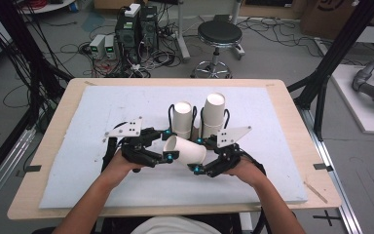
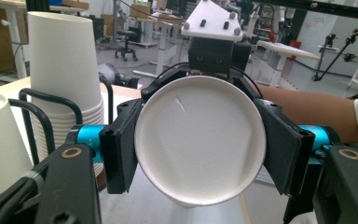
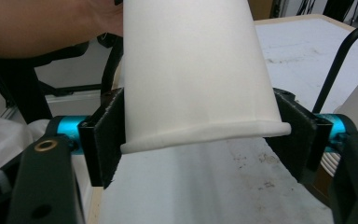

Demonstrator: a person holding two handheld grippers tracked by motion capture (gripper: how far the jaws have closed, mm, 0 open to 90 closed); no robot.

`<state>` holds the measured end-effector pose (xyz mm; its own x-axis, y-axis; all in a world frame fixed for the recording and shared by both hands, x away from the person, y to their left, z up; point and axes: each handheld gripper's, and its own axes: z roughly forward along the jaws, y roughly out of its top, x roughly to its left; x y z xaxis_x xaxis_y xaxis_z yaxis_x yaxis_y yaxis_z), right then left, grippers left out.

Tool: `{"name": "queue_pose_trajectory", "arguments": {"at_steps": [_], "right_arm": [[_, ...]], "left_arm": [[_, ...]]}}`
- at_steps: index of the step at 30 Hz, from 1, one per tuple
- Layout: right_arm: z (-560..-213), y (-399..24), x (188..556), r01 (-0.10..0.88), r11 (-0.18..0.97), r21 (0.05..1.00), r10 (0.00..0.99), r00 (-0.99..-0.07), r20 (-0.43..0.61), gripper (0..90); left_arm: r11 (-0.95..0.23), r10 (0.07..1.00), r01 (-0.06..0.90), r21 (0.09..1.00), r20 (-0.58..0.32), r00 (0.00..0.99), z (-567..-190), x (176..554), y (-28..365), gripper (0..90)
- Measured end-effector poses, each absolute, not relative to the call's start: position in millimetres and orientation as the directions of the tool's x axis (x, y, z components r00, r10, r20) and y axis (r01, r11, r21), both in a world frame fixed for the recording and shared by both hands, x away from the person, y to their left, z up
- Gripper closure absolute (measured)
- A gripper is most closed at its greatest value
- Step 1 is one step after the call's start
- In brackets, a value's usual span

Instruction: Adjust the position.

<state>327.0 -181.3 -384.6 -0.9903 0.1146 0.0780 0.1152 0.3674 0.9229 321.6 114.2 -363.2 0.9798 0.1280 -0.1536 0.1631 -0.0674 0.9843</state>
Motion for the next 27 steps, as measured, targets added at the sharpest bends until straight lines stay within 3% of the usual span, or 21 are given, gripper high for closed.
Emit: {"name": "queue_pose_trajectory", "arguments": {"at_steps": [5,7,11,13,15,21,27], "right_arm": [[-383.3,-185.1,327.6,0.094,0.376,0.922,0.107,-0.993,0.058,33.4],[-382.9,-186.6,328.3,0.088,0.375,0.923,0.108,-0.993,0.050,34.3],[-383.0,-188.0,328.7,0.088,0.386,0.918,0.106,-0.993,0.050,35.3],[-383.3,-187.1,328.8,0.078,0.406,0.911,0.101,-0.994,0.040,35.6],[-382.9,-186.6,328.3,0.076,0.418,0.905,0.101,-0.994,0.037,35.5],[-382.2,-187.7,328.4,0.137,0.358,0.923,0.144,-0.985,0.091,18.4],[-383.9,-186.2,328.5,0.144,0.358,0.922,0.139,-0.985,0.099,18.8]], "left_arm": [[-0.096,0.143,0.153,0.984,-0.139,0.980,-362.2,320.9,113.7,35.3],[-0.113,0.167,0.147,0.983,-0.127,0.978,-361.3,321.0,113.3,28.8],[-0.123,0.173,0.158,0.980,-0.136,0.976,-362.5,321.8,113.8,25.8],[-0.135,0.161,0.163,0.977,-0.141,0.977,-363.8,321.8,112.9,26.0],[-0.142,0.140,0.152,0.978,-0.133,0.981,-364.3,321.1,112.6,35.1],[-0.119,0.152,0.156,0.981,-0.138,0.979,-362.3,321.9,115.1,35.4],[-0.098,0.129,0.151,0.984,-0.138,0.982,-360.8,320.9,115.0,35.6]]}}
